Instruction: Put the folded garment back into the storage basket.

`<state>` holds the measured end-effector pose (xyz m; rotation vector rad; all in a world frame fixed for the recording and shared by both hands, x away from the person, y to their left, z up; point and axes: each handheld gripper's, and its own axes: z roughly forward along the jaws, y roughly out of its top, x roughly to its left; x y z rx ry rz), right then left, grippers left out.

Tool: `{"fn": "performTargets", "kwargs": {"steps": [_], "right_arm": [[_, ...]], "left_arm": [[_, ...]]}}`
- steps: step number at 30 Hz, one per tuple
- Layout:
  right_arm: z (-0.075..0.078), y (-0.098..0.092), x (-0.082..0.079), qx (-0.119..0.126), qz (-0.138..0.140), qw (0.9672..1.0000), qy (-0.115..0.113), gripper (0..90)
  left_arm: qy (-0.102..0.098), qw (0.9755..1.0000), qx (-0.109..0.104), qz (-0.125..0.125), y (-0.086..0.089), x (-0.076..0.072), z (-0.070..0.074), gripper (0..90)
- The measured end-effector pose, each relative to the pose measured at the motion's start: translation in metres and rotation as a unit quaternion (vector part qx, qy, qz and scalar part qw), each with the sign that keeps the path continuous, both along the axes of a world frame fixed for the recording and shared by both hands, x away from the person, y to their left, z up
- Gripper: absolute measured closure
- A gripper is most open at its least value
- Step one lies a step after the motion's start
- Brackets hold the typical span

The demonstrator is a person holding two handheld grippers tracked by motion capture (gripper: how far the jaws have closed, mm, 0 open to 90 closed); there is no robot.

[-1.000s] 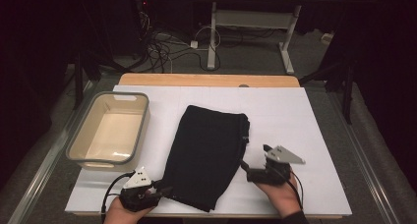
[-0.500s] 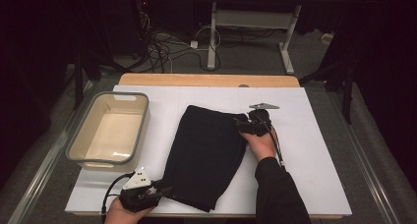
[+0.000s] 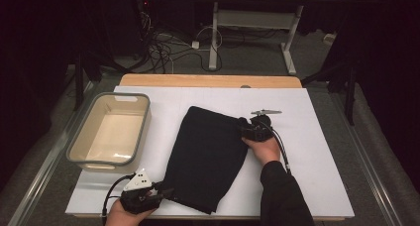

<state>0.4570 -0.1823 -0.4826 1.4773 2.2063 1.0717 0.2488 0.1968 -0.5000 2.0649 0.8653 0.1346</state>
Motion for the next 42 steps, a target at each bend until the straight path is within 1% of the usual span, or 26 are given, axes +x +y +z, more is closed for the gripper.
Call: {"fn": "performTargets", "kwargs": {"steps": [1,3,8,12,13,18,19,20,21,22,23,24,25,26,27,28,29,30,31,32,33,34,35,36,37,42], "right_arm": [[0.000,0.000,0.000,0.000,0.000,1.0000,0.000,61.5],[-0.001,0.001,-0.001,0.007,0.012,0.9999,-0.001,69.5],[-0.003,0.001,-0.004,0.016,0.022,0.9996,-0.011,73.8],[-0.003,0.003,-0.006,0.005,0.025,0.9995,-0.021,74.9],[-0.003,0.005,-0.007,-0.005,0.026,0.9992,-0.029,75.2],[-0.003,0.007,-0.009,-0.016,0.027,0.9987,-0.039,75.4],[-0.003,0.007,-0.009,-0.017,0.028,0.9986,-0.041,75.4],[-0.003,0.007,-0.009,-0.017,0.028,0.9986,-0.041,75.4],[-0.002,0.007,-0.009,-0.016,0.027,0.9987,-0.039,75.4],[-0.002,0.007,-0.009,-0.016,0.027,0.9987,-0.039,75.4],[-0.002,0.007,-0.009,-0.019,0.031,0.9984,-0.043,75.5],[-0.002,0.007,-0.009,-0.019,0.031,0.9984,-0.043,75.5],[-0.001,0.007,-0.009,-0.017,0.031,0.9985,-0.043,75.6],[-0.001,0.007,-0.009,-0.017,0.031,0.9985,-0.043,75.6],[0.000,0.007,-0.009,-0.018,0.031,0.9984,-0.044,76.0],[0.000,0.007,-0.009,-0.018,0.031,0.9984,-0.044,76.0],[0.002,0.008,-0.010,-0.021,0.035,0.9977,-0.054,77.1],[0.003,0.009,-0.011,-0.028,0.041,0.9967,-0.064,77.5],[0.005,0.009,-0.012,-0.030,0.042,0.9964,-0.067,77.8],[0.005,0.009,-0.012,-0.030,0.042,0.9964,-0.067,77.8],[0.008,0.010,-0.013,-0.031,0.042,0.9957,-0.077,78.0],[0.013,0.011,-0.016,-0.026,0.040,0.9948,-0.090,78.3],[0.016,0.012,-0.017,-0.026,0.040,0.9940,-0.098,78.4],[0.019,0.013,-0.018,-0.027,0.041,0.9933,-0.105,78.4],[0.022,0.013,-0.020,-0.026,0.042,0.9926,-0.111,78.5],[0.034,0.019,-0.022,-0.027,0.046,0.9897,-0.133,78.5]], "left_arm": [[0.000,1.0000,0.000,0.000,0.000,0.000,0.000,61.2],[0.001,1.0000,-0.001,0.001,0.000,0.000,0.000,61.3],[0.003,1.0000,0.000,0.000,0.000,0.001,0.000,61.3],[0.007,1.0000,0.000,0.000,0.000,0.001,0.001,61.4],[0.012,0.9999,0.001,-0.001,0.000,0.002,0.001,61.5],[0.019,0.9998,0.009,0.001,-0.002,0.003,0.004,61.5],[0.022,0.9995,0.022,0.001,-0.003,0.004,0.007,61.6],[0.022,0.9995,0.022,0.001,-0.003,0.004,0.007,61.5],[0.031,0.9986,0.042,0.000,-0.006,0.005,0.012,61.5],[0.031,0.9986,0.042,0.000,-0.006,0.005,0.012,61.5],[0.046,0.9972,0.059,-0.004,-0.008,0.009,0.017,61.5],[0.046,0.9972,0.059,-0.004,-0.008,0.009,0.017,61.5],[0.069,0.9940,0.084,-0.008,-0.013,0.014,0.023,61.5],[0.069,0.9940,0.084,-0.008,-0.013,0.014,0.023,61.6],[0.077,0.9907,0.111,-0.010,-0.018,0.016,0.029,61.7],[0.077,0.9907,0.111,-0.010,-0.018,0.016,0.029,61.9],[0.082,0.9880,0.130,-0.013,-0.023,0.018,0.033,62.1],[0.089,0.9839,0.154,-0.019,-0.027,0.021,0.038,62.2],[0.089,0.9839,0.154,-0.019,-0.027,0.021,0.038,62.4],[0.096,0.9815,0.165,-0.021,-0.030,0.023,0.040,62.4],[0.102,0.9792,0.174,-0.023,-0.032,0.025,0.043,62.5],[0.113,0.9754,0.187,-0.026,-0.034,0.028,0.047,62.7],[0.113,0.9754,0.187,-0.026,-0.034,0.028,0.047,62.7],[0.123,0.9717,0.200,-0.029,-0.035,0.032,0.052,62.8],[0.123,0.9717,0.200,-0.029,-0.035,0.032,0.052,62.9],[0.138,0.9645,0.223,-0.032,-0.035,0.038,0.065,63.2]]}}
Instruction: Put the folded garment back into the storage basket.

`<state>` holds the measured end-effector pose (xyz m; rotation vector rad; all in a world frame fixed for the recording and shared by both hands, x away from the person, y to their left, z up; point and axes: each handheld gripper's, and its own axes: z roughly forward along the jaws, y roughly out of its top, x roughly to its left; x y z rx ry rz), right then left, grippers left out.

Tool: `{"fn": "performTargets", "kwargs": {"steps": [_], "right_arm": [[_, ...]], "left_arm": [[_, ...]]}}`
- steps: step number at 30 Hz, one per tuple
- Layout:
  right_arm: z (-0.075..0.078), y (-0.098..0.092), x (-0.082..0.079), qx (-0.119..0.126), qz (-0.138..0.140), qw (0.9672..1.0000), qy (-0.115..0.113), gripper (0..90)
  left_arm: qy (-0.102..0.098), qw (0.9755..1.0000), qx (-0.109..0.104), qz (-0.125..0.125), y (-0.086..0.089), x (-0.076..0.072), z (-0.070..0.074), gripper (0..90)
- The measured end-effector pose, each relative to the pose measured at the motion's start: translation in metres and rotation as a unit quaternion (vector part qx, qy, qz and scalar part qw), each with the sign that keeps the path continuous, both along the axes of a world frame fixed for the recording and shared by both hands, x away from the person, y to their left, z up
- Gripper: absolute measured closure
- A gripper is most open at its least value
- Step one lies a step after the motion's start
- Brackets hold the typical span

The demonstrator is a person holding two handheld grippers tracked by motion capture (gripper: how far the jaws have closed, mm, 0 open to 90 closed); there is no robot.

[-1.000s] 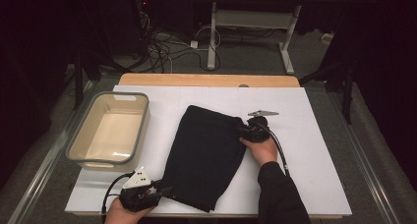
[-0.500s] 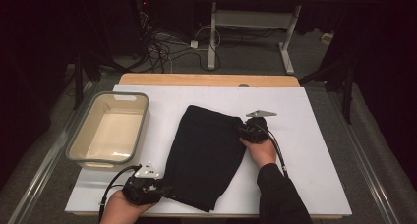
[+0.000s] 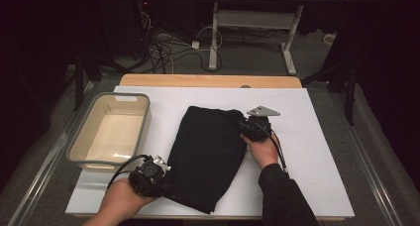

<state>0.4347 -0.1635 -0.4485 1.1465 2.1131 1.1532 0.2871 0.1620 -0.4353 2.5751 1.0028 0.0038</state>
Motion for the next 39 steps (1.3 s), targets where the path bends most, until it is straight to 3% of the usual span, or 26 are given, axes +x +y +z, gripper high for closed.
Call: {"fn": "performTargets", "kwargs": {"steps": [3,8,11,14,17,25,35,39], "right_arm": [[0.009,0.008,0.000,0.007,0.009,0.9998,-0.015,78.4],[0.012,0.020,0.001,0.020,0.021,0.9991,-0.029,78.4],[0.007,0.023,0.005,0.030,0.023,0.9990,-0.024,78.3],[0.002,0.025,0.007,0.027,0.021,0.9992,-0.018,78.2],[-0.013,0.026,0.010,0.018,0.013,0.9997,-0.003,78.1],[-0.028,0.020,0.010,0.011,0.008,0.9998,0.010,78.0],[-0.033,0.020,0.011,0.003,0.009,0.9998,0.017,77.9],[-0.026,0.019,0.009,0.007,0.012,0.9998,0.011,78.0]], "left_arm": [[0.013,0.9997,0.017,0.007,0.007,0.007,0.010,63.2],[0.030,0.9991,0.023,0.022,0.018,0.015,0.016,63.2],[0.039,0.9981,0.038,0.029,0.024,0.020,0.015,63.1],[0.050,0.9974,0.045,0.028,0.027,0.023,0.012,63.1],[0.059,0.9967,0.050,0.023,0.027,0.025,0.007,63.1],[0.064,0.9951,0.073,0.016,0.021,0.026,-0.007,63.1],[0.076,0.9943,0.073,0.013,0.021,0.030,-0.007,63.1],[0.080,0.9939,0.074,0.013,0.021,0.031,-0.003,63.2]]}}
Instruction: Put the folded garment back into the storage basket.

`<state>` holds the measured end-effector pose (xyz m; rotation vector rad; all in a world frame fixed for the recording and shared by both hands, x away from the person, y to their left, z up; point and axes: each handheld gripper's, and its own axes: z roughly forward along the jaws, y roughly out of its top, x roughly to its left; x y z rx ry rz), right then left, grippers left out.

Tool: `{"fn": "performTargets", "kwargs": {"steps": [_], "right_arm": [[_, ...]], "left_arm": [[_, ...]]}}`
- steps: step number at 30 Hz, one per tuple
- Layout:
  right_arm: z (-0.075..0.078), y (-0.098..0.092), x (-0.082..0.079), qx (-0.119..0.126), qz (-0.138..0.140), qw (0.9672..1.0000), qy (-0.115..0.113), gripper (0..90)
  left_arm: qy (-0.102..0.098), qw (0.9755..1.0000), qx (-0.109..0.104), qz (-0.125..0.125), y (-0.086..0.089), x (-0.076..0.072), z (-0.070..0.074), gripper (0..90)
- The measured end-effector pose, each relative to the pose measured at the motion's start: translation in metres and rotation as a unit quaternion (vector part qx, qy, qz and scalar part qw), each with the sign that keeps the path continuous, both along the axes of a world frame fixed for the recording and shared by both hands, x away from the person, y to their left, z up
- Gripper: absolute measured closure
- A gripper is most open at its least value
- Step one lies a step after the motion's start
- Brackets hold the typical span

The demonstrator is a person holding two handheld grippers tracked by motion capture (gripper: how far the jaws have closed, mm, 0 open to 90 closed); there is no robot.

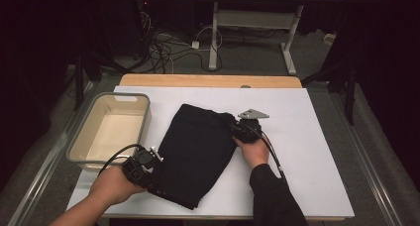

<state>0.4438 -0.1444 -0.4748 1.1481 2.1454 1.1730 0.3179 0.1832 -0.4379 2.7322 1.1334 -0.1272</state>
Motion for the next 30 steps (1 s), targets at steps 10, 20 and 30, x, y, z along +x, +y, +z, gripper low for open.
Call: {"fn": "performTargets", "kwargs": {"steps": [10,20,30], "right_arm": [[0.027,0.006,-0.009,0.005,0.006,0.9993,-0.036,78.1],[0.055,0.026,-0.018,0.021,0.026,0.9976,-0.061,77.9],[0.049,0.039,-0.016,0.023,0.033,0.9974,-0.059,77.9]], "left_arm": [[0.008,0.9999,-0.001,0.006,0.001,0.001,0.026,63.0],[0.019,0.9997,0.013,0.013,0.013,-0.001,0.040,63.1],[0.025,0.9993,0.025,0.013,0.019,0.000,0.042,63.1]]}}
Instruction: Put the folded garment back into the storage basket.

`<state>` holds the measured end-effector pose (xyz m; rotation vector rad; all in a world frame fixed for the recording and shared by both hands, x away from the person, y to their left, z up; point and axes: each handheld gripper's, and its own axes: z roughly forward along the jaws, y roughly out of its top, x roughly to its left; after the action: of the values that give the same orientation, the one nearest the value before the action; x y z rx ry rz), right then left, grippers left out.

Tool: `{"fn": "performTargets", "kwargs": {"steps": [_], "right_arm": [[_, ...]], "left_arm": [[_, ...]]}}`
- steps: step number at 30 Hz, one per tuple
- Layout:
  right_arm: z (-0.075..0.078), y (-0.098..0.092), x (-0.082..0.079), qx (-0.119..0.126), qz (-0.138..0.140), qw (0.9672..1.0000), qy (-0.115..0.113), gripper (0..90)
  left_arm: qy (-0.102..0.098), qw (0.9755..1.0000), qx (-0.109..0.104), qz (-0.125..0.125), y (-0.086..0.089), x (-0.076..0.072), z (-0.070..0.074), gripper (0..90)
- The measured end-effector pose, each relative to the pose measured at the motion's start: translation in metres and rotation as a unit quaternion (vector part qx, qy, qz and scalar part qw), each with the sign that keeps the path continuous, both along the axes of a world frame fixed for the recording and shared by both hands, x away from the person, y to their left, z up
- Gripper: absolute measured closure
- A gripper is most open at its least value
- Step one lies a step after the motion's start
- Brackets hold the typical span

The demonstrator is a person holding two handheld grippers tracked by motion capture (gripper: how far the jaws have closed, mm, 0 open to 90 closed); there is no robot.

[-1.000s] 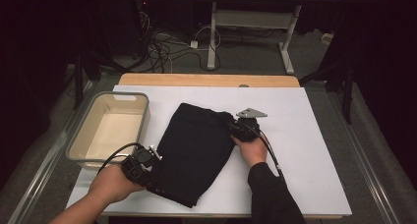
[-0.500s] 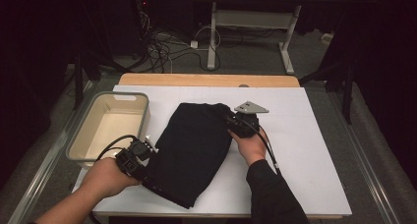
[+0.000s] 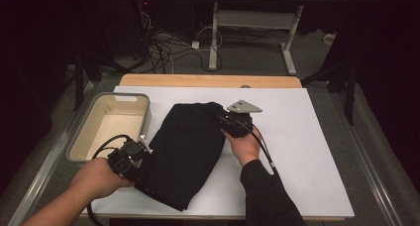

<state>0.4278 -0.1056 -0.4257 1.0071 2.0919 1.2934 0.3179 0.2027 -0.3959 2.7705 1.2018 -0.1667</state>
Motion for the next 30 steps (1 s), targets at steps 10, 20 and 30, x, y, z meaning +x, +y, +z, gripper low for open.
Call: {"fn": "performTargets", "kwargs": {"steps": [10,20,30], "right_arm": [[-0.007,0.001,0.002,-0.002,-0.003,1.0000,0.007,77.8],[-0.004,0.002,0.000,-0.003,-0.001,1.0000,0.001,77.8],[0.010,-0.001,-0.004,0.002,-0.001,1.0000,-0.005,77.8]], "left_arm": [[0.001,1.0000,0.001,-0.003,0.000,0.002,-0.002,63.0],[0.007,0.9999,-0.001,-0.009,0.002,0.003,0.002,62.9],[0.008,0.9998,0.001,-0.018,0.001,0.003,0.015,62.9]]}}
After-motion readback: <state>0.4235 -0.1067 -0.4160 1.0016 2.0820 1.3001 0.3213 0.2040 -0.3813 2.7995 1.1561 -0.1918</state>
